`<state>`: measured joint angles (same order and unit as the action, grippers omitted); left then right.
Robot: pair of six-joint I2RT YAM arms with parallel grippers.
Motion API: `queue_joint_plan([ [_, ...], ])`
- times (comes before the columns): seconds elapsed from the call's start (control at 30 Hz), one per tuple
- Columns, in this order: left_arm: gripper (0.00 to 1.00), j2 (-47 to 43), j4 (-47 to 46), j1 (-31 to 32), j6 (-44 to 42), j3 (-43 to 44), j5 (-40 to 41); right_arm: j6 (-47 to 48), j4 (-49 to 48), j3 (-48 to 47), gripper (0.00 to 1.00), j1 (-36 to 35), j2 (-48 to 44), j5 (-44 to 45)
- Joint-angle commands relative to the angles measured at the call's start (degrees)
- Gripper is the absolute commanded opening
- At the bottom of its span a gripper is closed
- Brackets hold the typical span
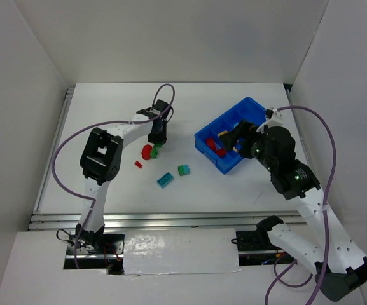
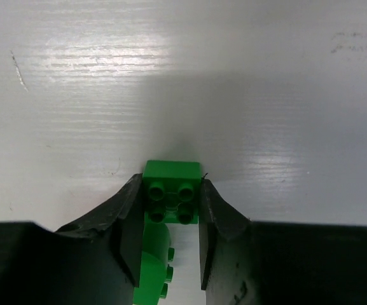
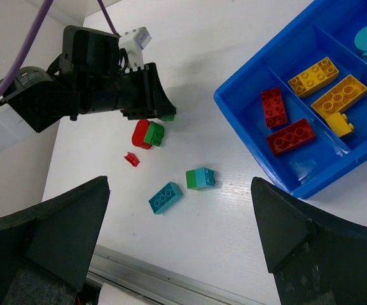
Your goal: Sort the legos into containers by color
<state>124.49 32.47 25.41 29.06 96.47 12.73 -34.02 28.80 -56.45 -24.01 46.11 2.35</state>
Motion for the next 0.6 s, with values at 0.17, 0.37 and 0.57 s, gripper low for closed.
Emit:
queue_joint_plan([
  [0.17, 0.05, -2.65, -2.22, 0.08, -0.49, -0.92, -2.52, -0.95, -4.01, 3.09, 1.0, 0.01, 1.44, -2.09],
  [0.37, 0.0, -17.06, -17.15, 1.74, -6.89, -11.97, -16.93, -6.92, -6.9, 6.08, 1.0, 3.69, 0.3, -5.42],
  [0.57, 0.0, -31.74, -38.49, 8.68, -19.2, -28.59, -24.91, -10.8, -9.37, 6.88, 1.0, 8.62, -3.05, -13.15],
])
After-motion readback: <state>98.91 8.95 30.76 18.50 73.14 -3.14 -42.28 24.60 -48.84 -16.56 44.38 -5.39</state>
